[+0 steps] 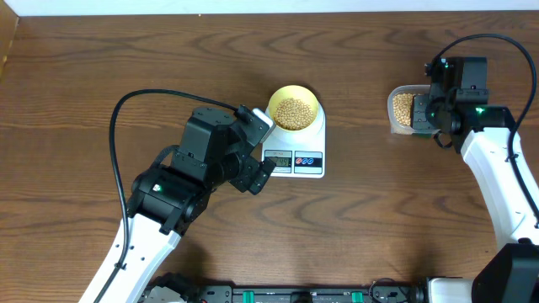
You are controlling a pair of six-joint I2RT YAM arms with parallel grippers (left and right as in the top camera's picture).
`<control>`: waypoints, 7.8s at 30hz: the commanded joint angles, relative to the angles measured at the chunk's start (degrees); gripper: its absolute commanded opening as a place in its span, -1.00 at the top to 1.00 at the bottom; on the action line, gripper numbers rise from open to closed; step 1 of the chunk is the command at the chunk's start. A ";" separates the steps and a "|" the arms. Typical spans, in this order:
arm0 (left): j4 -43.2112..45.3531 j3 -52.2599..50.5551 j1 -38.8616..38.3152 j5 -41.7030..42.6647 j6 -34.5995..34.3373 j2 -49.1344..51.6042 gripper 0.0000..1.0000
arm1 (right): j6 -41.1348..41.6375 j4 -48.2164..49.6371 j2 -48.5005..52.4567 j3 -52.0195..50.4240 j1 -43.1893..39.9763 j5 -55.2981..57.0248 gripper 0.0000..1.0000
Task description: Scoop item into bowl and weigh 50g on scale
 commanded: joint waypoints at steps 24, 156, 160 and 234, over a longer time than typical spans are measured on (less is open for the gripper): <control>0.02 0.24 0.31 -0.17 -0.07 -0.61 -0.80 | -0.63 0.02 0.04 -0.09 -0.24 -0.35 0.98; 0.02 0.24 0.31 -0.17 -0.07 -0.61 -0.79 | -0.85 0.50 0.04 -0.09 -0.28 -0.33 0.98; 0.02 0.24 0.31 -0.17 -0.07 -0.61 -0.80 | -2.03 0.50 0.04 -0.09 -0.28 -0.33 0.98; 0.02 0.24 0.31 -0.17 -0.07 -0.61 -0.79 | -9.44 3.67 4.04 -0.09 -0.24 -7.65 0.98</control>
